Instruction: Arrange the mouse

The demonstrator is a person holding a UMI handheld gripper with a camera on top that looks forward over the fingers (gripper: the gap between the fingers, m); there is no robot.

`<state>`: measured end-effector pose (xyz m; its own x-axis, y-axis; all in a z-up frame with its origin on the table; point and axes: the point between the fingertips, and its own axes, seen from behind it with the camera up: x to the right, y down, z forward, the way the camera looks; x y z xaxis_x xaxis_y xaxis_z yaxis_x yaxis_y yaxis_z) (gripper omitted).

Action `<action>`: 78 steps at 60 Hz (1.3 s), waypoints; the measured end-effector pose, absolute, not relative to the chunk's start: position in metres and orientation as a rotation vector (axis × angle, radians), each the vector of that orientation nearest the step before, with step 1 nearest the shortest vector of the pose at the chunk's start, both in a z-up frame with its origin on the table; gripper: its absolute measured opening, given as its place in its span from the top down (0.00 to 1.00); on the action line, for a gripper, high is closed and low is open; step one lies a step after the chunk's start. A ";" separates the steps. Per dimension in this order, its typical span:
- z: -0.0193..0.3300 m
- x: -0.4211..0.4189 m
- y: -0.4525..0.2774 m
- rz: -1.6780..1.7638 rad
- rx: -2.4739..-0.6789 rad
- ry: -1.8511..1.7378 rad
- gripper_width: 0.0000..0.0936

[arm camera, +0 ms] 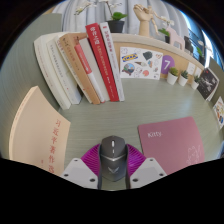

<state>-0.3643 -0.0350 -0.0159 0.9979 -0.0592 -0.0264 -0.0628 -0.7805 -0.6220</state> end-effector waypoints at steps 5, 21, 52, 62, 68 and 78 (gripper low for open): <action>-0.016 -0.365 -0.035 0.015 -2.478 0.054 0.66; 0.111 -0.360 -0.027 0.036 -2.329 -0.149 0.66; 0.154 -0.151 -0.043 -0.066 -2.230 -0.006 0.66; 0.040 -0.153 -0.059 -0.006 -2.403 -0.043 0.66; 0.009 -0.157 -0.066 0.006 -2.449 -0.068 0.66; -0.011 -0.158 -0.071 0.019 -2.453 -0.081 0.65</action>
